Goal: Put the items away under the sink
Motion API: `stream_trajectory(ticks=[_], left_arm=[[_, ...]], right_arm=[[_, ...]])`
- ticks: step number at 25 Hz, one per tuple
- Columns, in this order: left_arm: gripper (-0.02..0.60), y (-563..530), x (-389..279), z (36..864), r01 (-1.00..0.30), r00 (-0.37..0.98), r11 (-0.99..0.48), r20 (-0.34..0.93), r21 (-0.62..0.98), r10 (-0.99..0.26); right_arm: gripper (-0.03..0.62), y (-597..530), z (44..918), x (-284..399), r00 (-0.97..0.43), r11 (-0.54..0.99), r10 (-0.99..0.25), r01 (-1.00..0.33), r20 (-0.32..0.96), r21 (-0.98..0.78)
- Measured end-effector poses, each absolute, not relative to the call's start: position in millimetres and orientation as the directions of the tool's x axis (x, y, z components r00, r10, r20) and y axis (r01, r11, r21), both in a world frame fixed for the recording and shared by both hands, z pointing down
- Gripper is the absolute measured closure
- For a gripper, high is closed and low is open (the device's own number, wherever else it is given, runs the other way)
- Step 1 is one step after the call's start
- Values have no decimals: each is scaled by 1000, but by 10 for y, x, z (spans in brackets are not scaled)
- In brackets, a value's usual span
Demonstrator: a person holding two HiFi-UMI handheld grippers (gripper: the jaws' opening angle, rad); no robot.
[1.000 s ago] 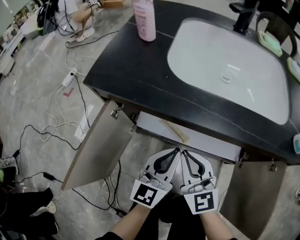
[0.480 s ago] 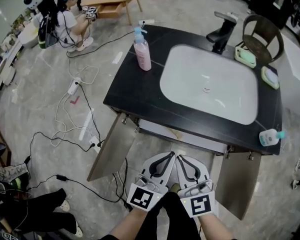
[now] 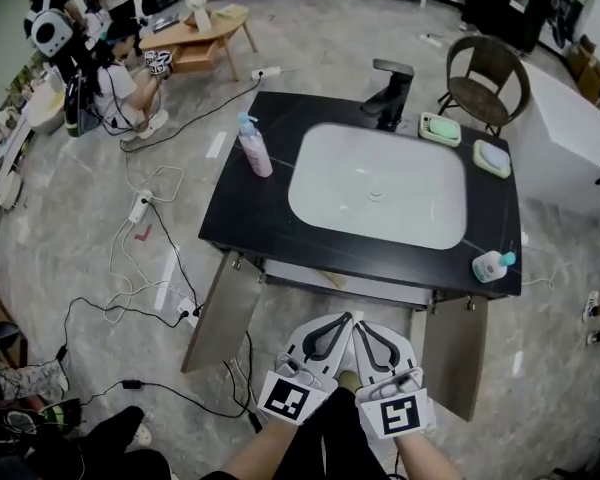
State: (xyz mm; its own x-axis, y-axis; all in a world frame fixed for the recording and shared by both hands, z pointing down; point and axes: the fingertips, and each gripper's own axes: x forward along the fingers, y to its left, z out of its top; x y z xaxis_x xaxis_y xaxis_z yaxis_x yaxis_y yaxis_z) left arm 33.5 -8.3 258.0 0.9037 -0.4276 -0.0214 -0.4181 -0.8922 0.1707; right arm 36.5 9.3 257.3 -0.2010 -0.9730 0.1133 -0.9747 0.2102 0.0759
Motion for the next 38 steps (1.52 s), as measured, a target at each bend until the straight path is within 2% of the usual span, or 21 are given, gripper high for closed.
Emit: stream_trajectory(ticks=[20, 24, 38], left_arm=[[572, 855, 1908, 2575, -87, 993, -974, -62, 210, -103], [572, 945, 2145, 2620, -68, 995, -973, -55, 219, -82], [572, 928, 2782, 2696, -57, 997, -978, -40, 200, -67]], right_arm=[[556, 950, 2637, 2019, 180, -153, -960, -978, 214, 139], [556, 1014, 2646, 2289, 215, -172, -947, -966, 237, 191], [553, 811, 2520, 3134, 280, -252, -943, -954, 182, 159]])
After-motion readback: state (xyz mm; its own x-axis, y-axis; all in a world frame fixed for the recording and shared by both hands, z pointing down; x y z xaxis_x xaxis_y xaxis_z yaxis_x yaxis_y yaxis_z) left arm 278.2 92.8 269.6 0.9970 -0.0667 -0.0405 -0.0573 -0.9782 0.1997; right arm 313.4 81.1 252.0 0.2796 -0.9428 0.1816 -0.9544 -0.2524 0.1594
